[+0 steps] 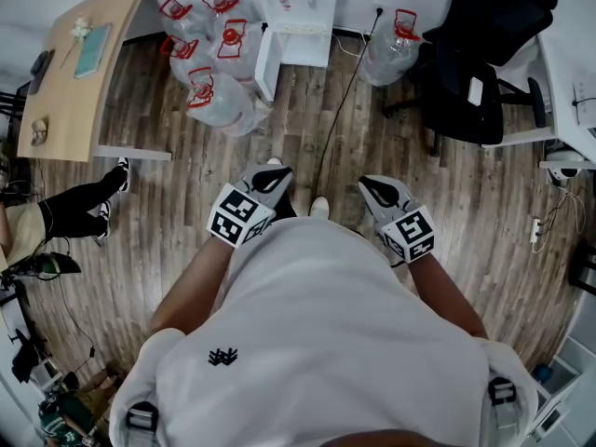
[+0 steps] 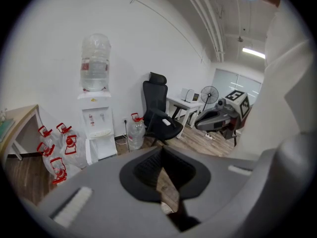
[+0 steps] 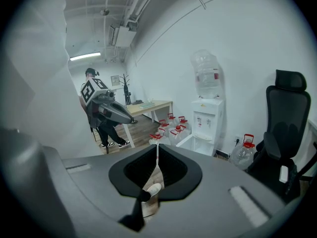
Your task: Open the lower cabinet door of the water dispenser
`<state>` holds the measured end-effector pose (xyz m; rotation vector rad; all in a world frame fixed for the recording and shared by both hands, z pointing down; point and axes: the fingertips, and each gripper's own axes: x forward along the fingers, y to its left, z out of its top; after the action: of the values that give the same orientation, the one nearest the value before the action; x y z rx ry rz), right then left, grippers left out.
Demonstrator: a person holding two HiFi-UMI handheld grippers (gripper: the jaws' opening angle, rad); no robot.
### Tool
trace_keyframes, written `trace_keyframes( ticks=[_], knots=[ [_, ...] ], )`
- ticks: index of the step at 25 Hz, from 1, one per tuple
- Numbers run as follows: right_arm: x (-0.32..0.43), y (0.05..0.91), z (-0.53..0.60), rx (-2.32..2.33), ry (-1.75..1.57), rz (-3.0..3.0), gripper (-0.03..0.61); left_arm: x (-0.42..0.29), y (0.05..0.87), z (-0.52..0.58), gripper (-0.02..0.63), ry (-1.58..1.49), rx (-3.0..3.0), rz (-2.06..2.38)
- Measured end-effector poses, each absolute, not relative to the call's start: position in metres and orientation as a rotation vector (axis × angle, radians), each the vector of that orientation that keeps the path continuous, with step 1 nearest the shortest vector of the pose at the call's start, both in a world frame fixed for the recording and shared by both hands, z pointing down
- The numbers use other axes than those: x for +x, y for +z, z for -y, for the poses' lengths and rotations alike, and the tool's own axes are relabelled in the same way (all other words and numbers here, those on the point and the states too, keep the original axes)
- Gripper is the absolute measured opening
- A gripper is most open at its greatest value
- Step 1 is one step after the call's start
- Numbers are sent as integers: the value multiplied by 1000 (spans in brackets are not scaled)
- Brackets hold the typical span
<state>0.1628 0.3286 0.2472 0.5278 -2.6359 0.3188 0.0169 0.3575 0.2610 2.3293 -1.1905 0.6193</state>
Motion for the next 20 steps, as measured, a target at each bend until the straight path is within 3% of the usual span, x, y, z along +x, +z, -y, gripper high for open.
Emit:
trace_keyframes(
  ticks=[20],
  knots=[
    [157, 246, -328, 533, 301, 2638, 14, 14, 264, -349, 55, 607, 2339, 1192]
  ],
)
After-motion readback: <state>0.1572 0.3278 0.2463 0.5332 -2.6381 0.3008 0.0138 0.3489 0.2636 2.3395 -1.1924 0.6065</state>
